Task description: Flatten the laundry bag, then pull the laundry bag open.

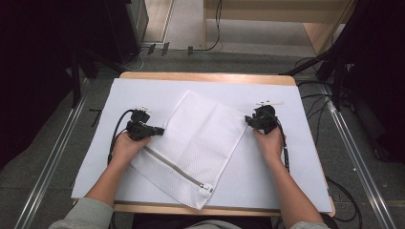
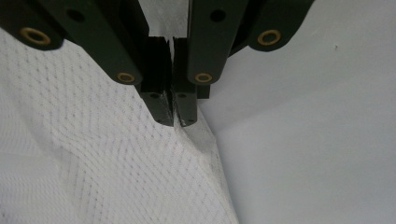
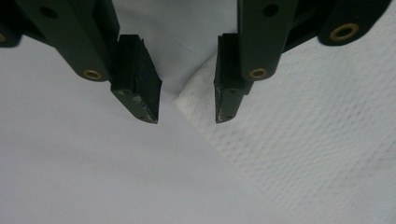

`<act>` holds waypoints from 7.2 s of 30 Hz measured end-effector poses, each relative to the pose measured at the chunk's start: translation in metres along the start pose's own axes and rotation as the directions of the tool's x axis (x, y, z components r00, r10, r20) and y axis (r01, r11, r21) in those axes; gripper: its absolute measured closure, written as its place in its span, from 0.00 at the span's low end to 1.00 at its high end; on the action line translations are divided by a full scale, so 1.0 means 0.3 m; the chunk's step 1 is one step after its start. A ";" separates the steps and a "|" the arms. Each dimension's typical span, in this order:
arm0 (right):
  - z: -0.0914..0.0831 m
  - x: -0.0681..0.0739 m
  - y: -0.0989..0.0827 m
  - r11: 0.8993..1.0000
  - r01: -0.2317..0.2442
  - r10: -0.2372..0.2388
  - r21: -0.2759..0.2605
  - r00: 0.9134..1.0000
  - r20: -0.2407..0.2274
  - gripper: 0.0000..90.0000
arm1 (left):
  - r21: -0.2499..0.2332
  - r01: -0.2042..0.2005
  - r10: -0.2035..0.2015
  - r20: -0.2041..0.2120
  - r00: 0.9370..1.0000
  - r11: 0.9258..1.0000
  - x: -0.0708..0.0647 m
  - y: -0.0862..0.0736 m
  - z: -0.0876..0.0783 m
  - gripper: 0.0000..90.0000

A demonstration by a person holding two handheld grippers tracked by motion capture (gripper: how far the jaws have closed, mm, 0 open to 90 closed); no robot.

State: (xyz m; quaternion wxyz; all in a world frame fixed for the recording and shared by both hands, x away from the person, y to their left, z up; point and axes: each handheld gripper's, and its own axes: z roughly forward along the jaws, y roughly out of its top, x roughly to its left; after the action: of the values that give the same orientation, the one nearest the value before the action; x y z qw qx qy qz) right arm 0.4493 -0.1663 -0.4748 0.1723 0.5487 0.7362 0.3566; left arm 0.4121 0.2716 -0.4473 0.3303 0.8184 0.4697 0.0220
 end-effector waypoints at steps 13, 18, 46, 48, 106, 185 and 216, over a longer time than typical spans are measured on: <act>0.035 0.030 0.066 0.997 0.070 -0.070 0.010 0.998 -0.008 1.00 | -0.004 0.012 -0.012 0.016 1.000 1.000 -0.024 -0.023 -0.020 0.98; 0.071 0.017 0.118 0.997 0.072 -0.072 0.008 0.997 -0.008 1.00 | -0.011 -0.009 0.009 0.007 1.000 1.000 -0.070 -0.044 -0.036 0.98; 0.117 0.047 0.263 0.998 0.055 -0.054 0.017 0.997 -0.056 0.84 | -0.062 0.003 -0.005 -0.030 1.000 0.998 -0.081 -0.070 -0.053 0.69; 0.091 0.052 0.256 0.999 0.052 -0.052 0.010 0.997 -0.060 0.84 | -0.062 -0.008 0.005 -0.046 0.999 0.998 -0.082 -0.057 -0.067 0.64; -0.332 0.218 -0.231 0.988 0.150 -0.127 0.035 0.921 -0.368 0.96 | -0.069 -0.228 0.235 0.125 0.964 0.971 -0.377 0.041 -0.015 0.53; -0.323 0.312 -0.341 0.941 0.307 -0.227 0.143 0.885 -0.407 1.00 | 0.055 -0.322 0.288 0.326 0.900 0.945 -0.612 -0.055 0.216 0.87; -0.322 0.318 -0.344 0.937 0.324 -0.248 0.129 0.880 -0.405 1.00 | 0.135 -0.228 0.166 0.364 0.916 0.964 -0.658 -0.059 0.253 0.92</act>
State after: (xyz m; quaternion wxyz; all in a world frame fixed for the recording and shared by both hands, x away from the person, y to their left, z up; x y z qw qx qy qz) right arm 0.2839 -0.1248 -0.4691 0.0221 0.3674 0.8597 0.3542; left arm 0.3148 0.0835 -0.4623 0.3316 0.8782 0.3186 -0.1318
